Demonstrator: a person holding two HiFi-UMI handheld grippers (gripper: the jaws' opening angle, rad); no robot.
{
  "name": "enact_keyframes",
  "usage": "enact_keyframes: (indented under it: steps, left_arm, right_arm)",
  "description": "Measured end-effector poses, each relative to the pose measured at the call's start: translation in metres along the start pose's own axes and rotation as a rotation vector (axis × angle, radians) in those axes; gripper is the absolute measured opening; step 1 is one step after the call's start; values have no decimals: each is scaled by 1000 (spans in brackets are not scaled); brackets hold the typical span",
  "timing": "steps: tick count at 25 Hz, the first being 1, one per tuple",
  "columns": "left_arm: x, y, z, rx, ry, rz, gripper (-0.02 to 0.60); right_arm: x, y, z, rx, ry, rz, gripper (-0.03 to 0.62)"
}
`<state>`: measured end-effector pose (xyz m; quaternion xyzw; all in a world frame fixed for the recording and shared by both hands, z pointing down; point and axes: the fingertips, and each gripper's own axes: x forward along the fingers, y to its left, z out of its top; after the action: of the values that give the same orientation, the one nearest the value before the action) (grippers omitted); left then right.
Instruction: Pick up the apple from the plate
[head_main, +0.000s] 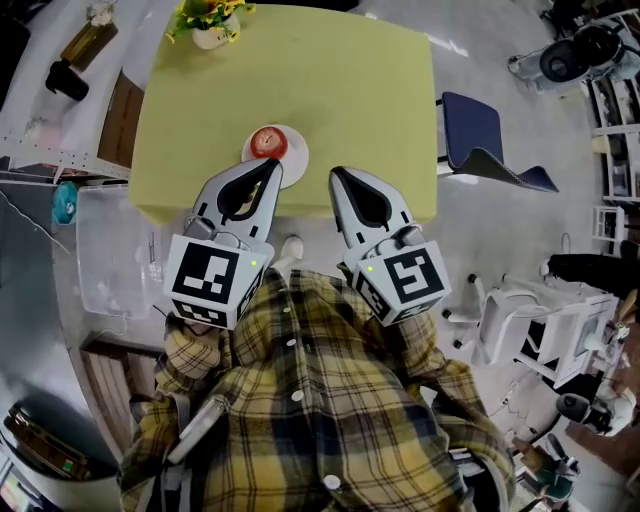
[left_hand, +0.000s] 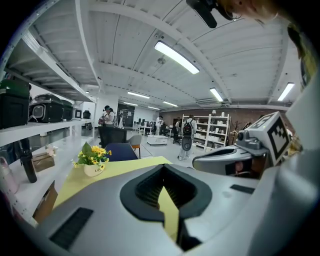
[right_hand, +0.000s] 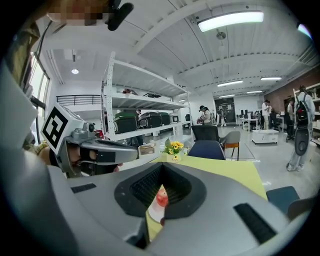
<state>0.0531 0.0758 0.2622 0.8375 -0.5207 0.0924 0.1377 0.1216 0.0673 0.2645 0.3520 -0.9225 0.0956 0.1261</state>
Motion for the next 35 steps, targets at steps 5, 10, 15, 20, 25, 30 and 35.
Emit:
enact_keyframes:
  steps: [5, 10, 15, 20, 25, 30, 35]
  left_arm:
    - [19, 35, 10, 6, 6, -26, 5]
    - [38, 73, 16, 17, 30, -78, 5]
    - [63, 109, 21, 27, 53, -145, 5]
    - [74, 127, 10, 61, 90, -217, 5]
    - [83, 136, -4, 69, 129, -285, 5]
    - [89, 130, -16, 54, 151, -325, 6]
    - [95, 124, -17, 44, 151, -317, 5]
  right_arm:
    - [40, -7, 13, 6, 2, -19, -3]
    - [80, -11, 24, 23, 14, -66, -3]
    - [118, -24, 31, 47, 23, -123, -3]
    - [139, -33, 29, 87, 36, -197, -3]
    - [153, -35, 21, 122, 45, -255, -3]
    - [150, -38, 12, 143, 63, -284, -3]
    - [145, -44, 8, 152, 80, -271, -3]
